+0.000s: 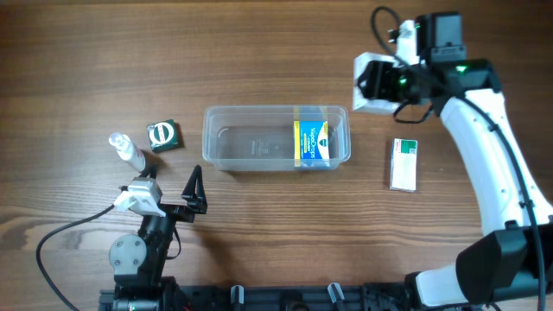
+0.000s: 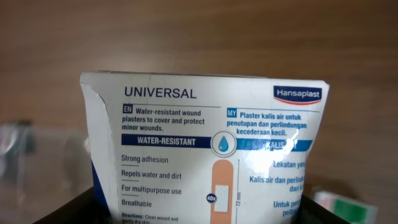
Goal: Pack container
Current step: 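Lower the Hansaplast box into the container beside the lozenge box, release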
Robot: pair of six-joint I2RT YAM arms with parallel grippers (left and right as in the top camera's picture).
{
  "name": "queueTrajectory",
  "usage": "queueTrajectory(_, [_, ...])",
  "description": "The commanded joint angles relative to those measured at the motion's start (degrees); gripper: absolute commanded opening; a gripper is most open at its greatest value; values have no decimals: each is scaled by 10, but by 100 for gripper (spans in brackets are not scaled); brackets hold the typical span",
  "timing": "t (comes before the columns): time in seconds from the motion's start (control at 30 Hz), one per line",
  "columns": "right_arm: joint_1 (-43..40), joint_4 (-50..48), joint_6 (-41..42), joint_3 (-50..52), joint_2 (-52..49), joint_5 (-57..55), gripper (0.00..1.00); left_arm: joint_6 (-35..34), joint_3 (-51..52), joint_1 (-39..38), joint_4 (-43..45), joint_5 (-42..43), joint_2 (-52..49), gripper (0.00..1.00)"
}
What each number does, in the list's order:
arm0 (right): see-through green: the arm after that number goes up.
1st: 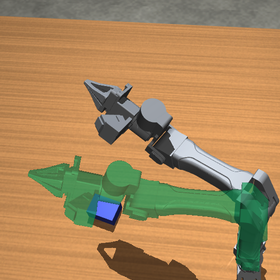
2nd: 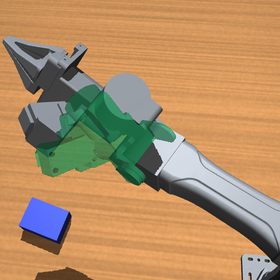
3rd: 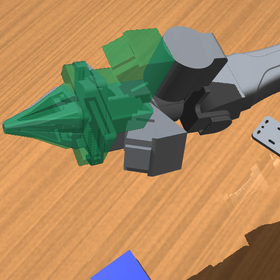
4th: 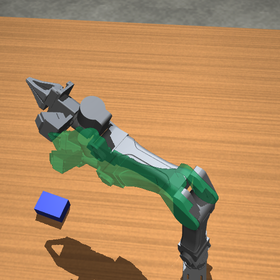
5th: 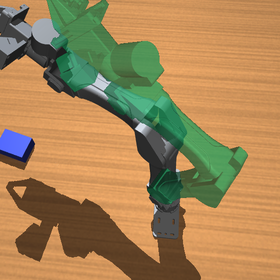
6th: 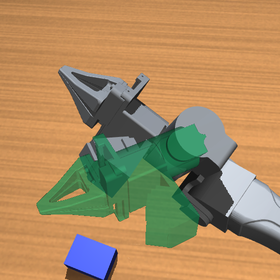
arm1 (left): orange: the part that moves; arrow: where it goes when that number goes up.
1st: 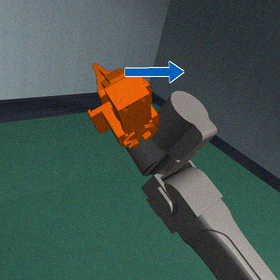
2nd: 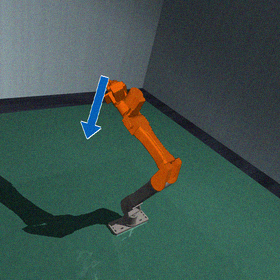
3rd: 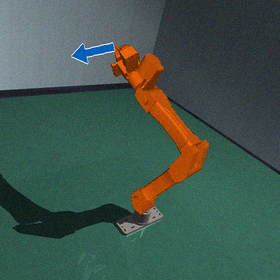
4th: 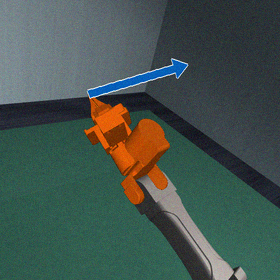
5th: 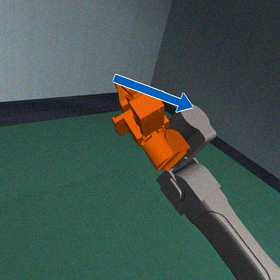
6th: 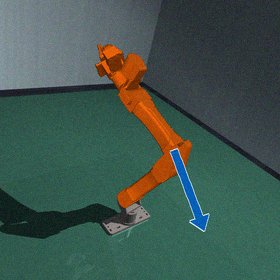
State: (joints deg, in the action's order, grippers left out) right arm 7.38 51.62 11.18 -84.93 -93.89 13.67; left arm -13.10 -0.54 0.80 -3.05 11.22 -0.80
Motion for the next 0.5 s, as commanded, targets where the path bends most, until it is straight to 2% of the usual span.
queueTrajectory(0.0, [50,25,21,-6,-2,44,74,9,2,-3,-3,-2,4,100])
queueTrajectory(0.27, [143,55,68,-1,-2,29,73,9,2,-3,-3,-2,4,100])
queueTrajectory(0.47, [190,74,124,8,-4,-56,73,9,2,-3,-3,-2,4,100])
